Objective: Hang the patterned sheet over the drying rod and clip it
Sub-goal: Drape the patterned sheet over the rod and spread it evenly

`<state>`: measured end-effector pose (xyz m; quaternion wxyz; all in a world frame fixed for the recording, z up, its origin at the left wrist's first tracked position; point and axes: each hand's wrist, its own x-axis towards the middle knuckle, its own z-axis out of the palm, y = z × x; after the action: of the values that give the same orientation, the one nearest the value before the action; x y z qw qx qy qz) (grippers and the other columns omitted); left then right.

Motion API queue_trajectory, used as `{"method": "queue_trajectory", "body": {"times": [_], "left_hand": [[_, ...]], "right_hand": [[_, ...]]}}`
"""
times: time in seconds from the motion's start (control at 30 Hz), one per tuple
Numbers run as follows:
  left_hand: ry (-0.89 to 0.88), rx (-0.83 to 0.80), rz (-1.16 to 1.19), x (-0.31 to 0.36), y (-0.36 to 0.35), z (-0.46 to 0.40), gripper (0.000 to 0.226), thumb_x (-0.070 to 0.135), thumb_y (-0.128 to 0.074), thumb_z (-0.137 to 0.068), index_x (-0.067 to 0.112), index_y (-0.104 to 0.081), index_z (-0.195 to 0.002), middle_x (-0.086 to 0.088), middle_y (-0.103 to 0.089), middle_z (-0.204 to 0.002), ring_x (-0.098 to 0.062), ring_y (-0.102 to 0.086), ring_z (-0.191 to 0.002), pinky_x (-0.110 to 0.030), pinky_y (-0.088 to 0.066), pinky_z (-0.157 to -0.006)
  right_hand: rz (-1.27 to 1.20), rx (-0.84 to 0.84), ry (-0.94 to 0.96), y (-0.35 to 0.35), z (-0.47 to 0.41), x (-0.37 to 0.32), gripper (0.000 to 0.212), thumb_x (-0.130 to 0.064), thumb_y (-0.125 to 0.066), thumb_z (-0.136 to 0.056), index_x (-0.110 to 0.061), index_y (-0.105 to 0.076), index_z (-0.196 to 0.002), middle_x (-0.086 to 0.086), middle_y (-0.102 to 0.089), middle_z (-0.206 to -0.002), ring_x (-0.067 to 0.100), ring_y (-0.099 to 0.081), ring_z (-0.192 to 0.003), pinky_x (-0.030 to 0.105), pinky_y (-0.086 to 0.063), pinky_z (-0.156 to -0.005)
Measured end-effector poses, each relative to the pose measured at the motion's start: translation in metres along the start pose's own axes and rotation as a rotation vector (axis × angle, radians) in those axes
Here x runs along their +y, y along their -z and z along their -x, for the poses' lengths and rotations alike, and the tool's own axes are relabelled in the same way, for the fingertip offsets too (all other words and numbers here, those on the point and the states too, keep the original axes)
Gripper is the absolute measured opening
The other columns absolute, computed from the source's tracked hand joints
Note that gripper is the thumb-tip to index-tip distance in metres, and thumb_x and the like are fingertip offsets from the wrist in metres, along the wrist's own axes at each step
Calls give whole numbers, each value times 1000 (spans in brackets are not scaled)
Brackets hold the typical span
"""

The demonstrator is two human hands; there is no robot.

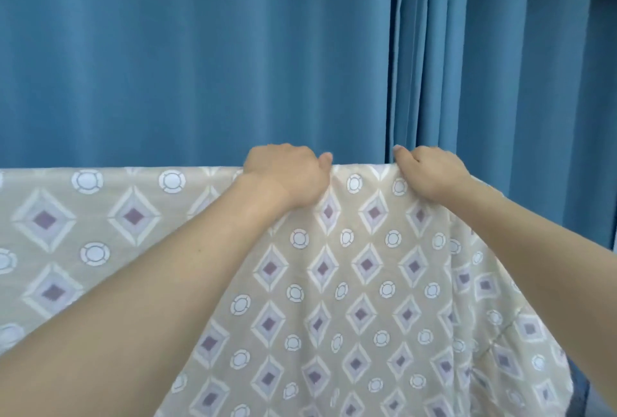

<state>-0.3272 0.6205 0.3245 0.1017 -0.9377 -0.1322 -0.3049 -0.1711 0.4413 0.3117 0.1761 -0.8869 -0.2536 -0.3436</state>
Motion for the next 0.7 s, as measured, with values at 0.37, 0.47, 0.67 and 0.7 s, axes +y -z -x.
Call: {"method": "queue_trajectory", "body": {"times": [0.37,0.47,0.67,0.7], "left_hand": [[-41,-17,-19,55,-10,-26,61,60,-14,-98,17,-53,-78,0,-49,-71,-25,-52,-73,-33,-36,-65],[-48,1,-33,68,-11,-30,56,56,-17,-100,15,-51,-83,0,-48,-72,-25,-49,-72,-33,-34,-63],[-222,93,89,126,-31,-34,46,54,-36,-96,17,-39,-123,-7,-53,-119,-32,-50,-111,-41,-36,-83],[-226,92,101,137,-32,-37,49,55,-38,-95,19,-38,-129,-7,-52,-124,-32,-49,-114,-43,-36,-89]], "right_hand": [[-698,-150,-151,10,-7,31,45,-53,-39,-97,-15,-62,-87,-1,-59,-82,19,-56,-70,32,-45,-71],[-866,-245,-239,6,5,69,30,-43,-46,-96,-23,-60,-112,-8,-60,-113,13,-56,-103,32,-41,-92],[-824,-448,-199,5,24,135,45,-8,-50,-79,-23,-52,-122,1,-69,-111,22,-69,-92,40,-53,-86],[-789,-474,-173,5,23,140,43,-7,-51,-82,-22,-51,-122,0,-68,-111,22,-69,-95,41,-54,-88]]}}
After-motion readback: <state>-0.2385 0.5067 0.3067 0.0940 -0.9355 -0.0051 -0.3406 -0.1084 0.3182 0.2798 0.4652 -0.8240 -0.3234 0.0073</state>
